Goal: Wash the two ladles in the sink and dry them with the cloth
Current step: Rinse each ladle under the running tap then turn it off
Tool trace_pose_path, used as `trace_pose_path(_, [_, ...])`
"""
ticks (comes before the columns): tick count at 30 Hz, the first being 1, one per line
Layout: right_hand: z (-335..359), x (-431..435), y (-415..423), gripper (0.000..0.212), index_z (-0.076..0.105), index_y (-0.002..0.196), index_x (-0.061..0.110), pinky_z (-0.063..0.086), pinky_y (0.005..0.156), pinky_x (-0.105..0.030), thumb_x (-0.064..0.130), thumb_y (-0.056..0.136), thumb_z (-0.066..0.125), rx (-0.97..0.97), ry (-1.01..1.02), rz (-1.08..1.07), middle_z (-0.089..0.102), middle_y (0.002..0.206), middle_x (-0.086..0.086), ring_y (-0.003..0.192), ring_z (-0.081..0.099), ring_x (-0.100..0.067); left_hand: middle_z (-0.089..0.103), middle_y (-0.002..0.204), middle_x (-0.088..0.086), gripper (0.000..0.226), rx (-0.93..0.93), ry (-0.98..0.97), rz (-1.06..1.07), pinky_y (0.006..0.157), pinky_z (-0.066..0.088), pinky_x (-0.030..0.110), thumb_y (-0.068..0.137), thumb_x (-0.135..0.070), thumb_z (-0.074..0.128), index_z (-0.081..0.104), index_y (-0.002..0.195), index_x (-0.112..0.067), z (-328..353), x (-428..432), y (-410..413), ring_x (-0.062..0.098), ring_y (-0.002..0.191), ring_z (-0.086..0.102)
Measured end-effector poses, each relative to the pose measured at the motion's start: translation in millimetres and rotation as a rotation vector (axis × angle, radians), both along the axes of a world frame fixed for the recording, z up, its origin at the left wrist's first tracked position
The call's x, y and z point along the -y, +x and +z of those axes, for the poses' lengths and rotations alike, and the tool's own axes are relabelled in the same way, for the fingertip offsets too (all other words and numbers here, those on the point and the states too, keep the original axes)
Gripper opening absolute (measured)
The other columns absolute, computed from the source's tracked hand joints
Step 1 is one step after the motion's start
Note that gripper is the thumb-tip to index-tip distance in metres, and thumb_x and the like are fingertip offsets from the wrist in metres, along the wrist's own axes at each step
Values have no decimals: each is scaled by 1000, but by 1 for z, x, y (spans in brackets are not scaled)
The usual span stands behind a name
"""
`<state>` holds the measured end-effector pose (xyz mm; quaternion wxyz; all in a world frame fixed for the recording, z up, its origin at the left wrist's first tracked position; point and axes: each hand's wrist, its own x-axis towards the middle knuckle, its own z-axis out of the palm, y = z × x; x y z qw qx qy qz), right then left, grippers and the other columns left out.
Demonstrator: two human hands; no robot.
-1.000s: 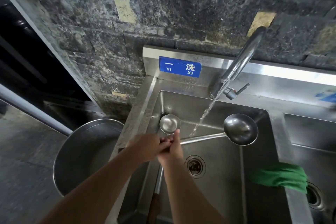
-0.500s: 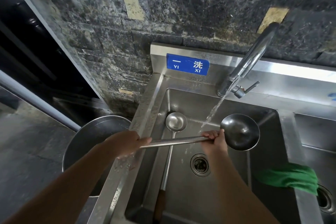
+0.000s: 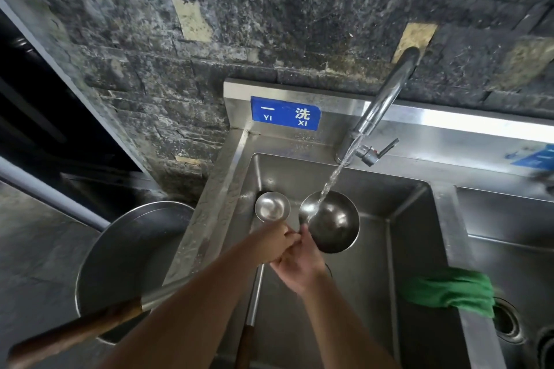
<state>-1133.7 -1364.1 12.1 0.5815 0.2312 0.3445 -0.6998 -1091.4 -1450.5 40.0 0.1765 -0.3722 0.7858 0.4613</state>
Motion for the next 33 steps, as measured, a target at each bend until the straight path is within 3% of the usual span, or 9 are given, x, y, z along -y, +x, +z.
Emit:
trace_pose_path(4, [3,-26,-15,52,63,112,-6,54,80,-41,38,103,38,-203,244,254,73,101,-22,98,69,-34,68,112,18,43,77,-197,-97,84,49,34,100,-37,47,64,114,0,-4,21,7,34,105,64])
trace_pose_path(8, [18,-37,-29,39,66,90,-5,52,68,-36,23,102,43,-363,447,370,72,84,-20,81,68,-32,53,63,-2,45,63,-336,-164,64,37,25,98,-42,50,65,101,1,5,29,20,12,61,54])
trace_pose_path(11, [30,-33,-45,30,66,93,-4,54,73,-39,17,98,47,-476,449,344,71,92,-21,86,67,-34,56,70,2,41,62,-388,-207,61,38,23,100,-37,48,63,109,0,13,28,24,16,66,58])
trace_pose_path(15, [26,-16,-53,21,63,90,-2,53,76,-38,16,95,54,-556,458,390,65,86,-17,81,62,-30,67,105,23,44,92,-351,-290,63,39,17,103,-33,43,62,109,6,18,19,26,34,99,64])
trace_pose_path(21, [4,4,-54,33,63,106,-6,55,80,-41,21,102,45,-531,306,174,70,97,-25,83,70,-32,67,111,18,45,178,-362,-233,86,51,37,100,-42,42,63,108,-2,6,3,27,33,103,64])
trace_pose_path(26, [3,5,-63,27,69,98,7,48,76,-31,23,94,48,-1351,864,601,71,95,-14,91,67,-33,68,108,13,52,162,-412,-230,80,46,31,99,-51,40,63,106,-4,4,11,24,29,101,65])
trace_pose_path(28, [1,-1,-57,22,66,95,8,53,66,-29,20,94,47,-1172,823,722,70,85,-11,76,68,-26,68,110,16,49,157,-396,-238,82,48,34,100,-45,43,63,107,-1,7,13,19,29,103,65])
trace_pose_path(30, [-4,-6,-46,20,57,78,7,45,47,-21,11,94,46,-707,586,708,60,58,-5,47,56,-14,67,113,18,45,191,-365,-279,87,50,37,100,-40,45,62,111,1,6,9,16,32,106,64])
trace_pose_path(33, [-4,-7,-45,21,63,82,-3,48,57,-25,4,95,49,-363,326,296,65,64,-13,59,60,-20,67,112,21,45,221,-287,-310,81,50,35,100,-38,46,62,110,2,-1,-2,19,33,99,66])
